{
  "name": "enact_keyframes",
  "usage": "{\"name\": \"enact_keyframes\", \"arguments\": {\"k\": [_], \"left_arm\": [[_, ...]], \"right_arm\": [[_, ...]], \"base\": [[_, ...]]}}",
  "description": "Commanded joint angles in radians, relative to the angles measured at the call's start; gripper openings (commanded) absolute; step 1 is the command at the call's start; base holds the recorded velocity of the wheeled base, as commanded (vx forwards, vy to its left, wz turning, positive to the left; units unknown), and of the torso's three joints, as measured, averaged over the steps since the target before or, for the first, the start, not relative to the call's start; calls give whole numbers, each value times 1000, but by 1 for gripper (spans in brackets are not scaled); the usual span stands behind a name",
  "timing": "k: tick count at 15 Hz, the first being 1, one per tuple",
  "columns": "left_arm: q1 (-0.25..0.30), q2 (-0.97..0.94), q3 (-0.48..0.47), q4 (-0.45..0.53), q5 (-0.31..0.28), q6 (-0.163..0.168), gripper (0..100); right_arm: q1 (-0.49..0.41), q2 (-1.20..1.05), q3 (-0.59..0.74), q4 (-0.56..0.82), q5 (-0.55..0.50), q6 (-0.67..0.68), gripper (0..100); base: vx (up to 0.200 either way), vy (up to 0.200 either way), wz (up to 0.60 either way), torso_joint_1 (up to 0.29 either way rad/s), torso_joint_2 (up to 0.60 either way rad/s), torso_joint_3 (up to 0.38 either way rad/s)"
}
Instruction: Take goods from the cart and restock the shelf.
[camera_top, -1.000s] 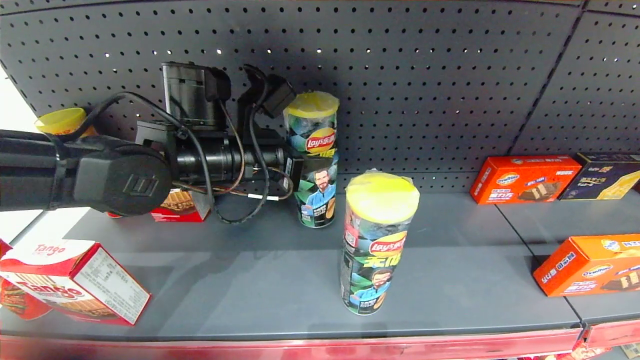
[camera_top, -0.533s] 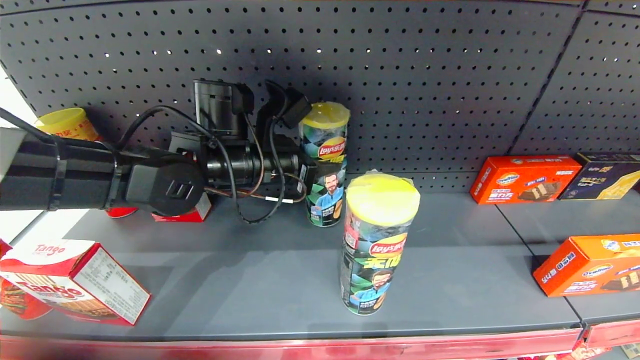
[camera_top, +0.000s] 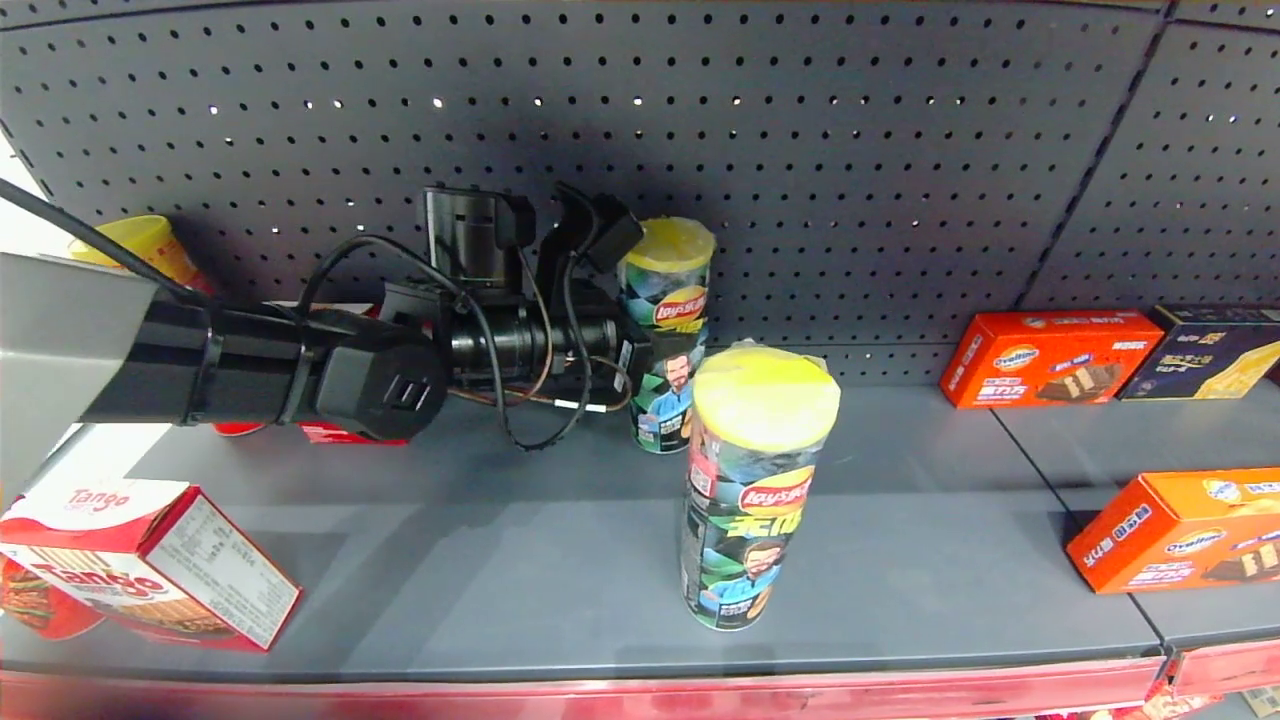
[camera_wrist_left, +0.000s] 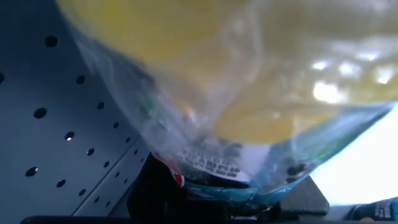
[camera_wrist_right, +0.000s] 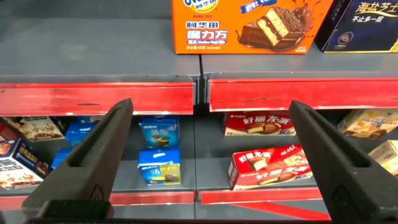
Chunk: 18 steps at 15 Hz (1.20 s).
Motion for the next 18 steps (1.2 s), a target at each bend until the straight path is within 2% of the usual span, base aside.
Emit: {"name": "enact_keyframes", "arguments": {"k": [1,6,7,9,11,15,16,18], "left_arm": [[-2,19,-2,-17,-1,0,0],[-8,29,9,-46,0,3,0],[-10,31,7,-46,0,1,100],[-10,29,11,-57,2,3,100],[-10,17,50,-107,2,4,100],[-7,-95,142,-127,8,9,100],[-5,-127,192,-149,8,12,100],[4,-159,317,-236,49,57,100]], "right_arm": [[-1,2,0,-1,1,0,100],[-1,2,0,-1,1,-1,100],[-1,2,0,-1,1,-1,100],[-1,2,0,-1,0,0,100],[1,2,0,-1,0,0,100],[-1,2,0,-1,0,-1,100],[1,2,0,-1,0,0,100],[1,2,0,0,0,-1,100]], "base": [[0,0,0,0,0,0],[0,0,0,0,0,0],[0,0,0,0,0,0],[0,0,0,0,0,0],[0,0,0,0,0,0],[0,0,0,0,0,0],[0,0,0,0,0,0],[0,0,0,0,0,0]]}}
